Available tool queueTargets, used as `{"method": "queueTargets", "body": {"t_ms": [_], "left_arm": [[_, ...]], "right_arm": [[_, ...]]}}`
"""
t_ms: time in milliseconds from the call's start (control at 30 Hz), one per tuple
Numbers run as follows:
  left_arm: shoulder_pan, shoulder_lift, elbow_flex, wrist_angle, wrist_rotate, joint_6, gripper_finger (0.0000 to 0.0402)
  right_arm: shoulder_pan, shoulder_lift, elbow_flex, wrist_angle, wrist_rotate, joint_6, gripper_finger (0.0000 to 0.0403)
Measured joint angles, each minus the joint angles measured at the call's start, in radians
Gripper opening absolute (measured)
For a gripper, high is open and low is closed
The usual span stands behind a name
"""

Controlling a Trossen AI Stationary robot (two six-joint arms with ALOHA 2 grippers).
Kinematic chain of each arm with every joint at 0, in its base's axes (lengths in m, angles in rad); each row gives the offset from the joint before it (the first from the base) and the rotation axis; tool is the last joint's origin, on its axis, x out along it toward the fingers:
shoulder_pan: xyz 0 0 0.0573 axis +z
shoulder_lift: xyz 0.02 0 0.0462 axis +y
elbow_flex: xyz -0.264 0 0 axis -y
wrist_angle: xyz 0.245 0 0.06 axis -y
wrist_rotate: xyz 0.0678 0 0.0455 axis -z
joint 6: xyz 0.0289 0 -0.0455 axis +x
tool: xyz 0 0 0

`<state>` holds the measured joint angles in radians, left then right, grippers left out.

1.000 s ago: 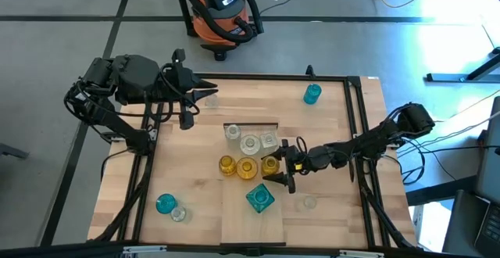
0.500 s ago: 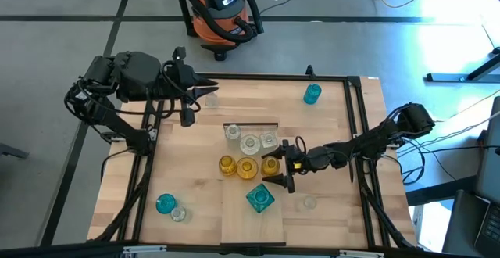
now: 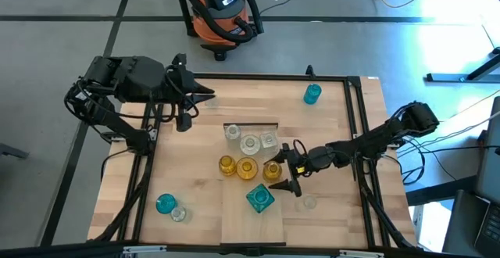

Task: Sort vases onto shelf
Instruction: Put the yellow vase on the shelf align with the other yellow vases

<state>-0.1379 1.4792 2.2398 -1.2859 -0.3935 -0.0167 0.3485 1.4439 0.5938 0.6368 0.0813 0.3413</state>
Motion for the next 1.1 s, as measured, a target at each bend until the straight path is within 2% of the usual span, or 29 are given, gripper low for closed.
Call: {"method": "queueTargets", "body": {"t_ms": [233,600,800,967,1100], "left_arm": [[-0.003,0.000,0.000,-0.007,0.000,-0.009,0.0037],[-0.003,0.000,0.000,-0.036,0.022,-0.010,0.0037],[-0.003,0.000,0.000,-0.122,0.024,-0.054,0.0037],[-0.002,-0.005,-0.076,-0.271,0.167,-0.202,0.0036],[-0.018,-0.034,-0.249,-0.273,0.301,-0.313,0.0023]], "right_arm": [[-0.001,-0.085,0.000,-0.166,0.111,0.003,0.0379],[-0.001,-0.145,0.000,-0.186,0.079,0.002,0.0379],[0.010,-0.193,0.000,-0.272,0.080,0.003,0.0379],[0.054,-0.254,0.000,-0.390,0.148,0.050,0.0379],[0.095,-0.298,0.000,-0.484,0.192,0.115,0.0379]]}}
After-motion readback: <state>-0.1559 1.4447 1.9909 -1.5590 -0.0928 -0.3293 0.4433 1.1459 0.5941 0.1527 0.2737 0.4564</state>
